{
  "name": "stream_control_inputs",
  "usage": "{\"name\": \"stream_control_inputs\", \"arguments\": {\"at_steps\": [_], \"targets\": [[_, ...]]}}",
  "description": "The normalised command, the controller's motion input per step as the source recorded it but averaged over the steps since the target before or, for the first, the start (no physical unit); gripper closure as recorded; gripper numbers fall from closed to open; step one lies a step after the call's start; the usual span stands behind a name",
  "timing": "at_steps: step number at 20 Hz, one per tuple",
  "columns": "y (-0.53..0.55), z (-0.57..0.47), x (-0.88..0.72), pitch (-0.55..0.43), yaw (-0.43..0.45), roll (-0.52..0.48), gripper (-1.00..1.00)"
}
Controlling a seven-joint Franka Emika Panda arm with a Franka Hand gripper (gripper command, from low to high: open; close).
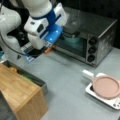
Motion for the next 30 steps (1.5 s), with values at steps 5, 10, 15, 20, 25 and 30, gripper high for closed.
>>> {"name": "stream_control_inputs", "arguments": {"at_steps": [5,10,15,20,25,30], "targets": [[0.55,-0.14,-0.40,-0.082,0.019,0.089,-1.00],[0.72,-0.10,-0.49,-0.113,-0.072,0.019,-1.00],[0.50,-0.11,-0.43,-0.140,-0.142,-0.003,-1.00],[0.23,-0.12,-0.31,-0.147,-0.145,0.091,-1.00],[0.17,-0.10,-0.30,-0.117,-0.138,0.192,-1.00],[0.37,-0.06,-0.33,-0.088,-0.129,0.277,-1.00]]}}
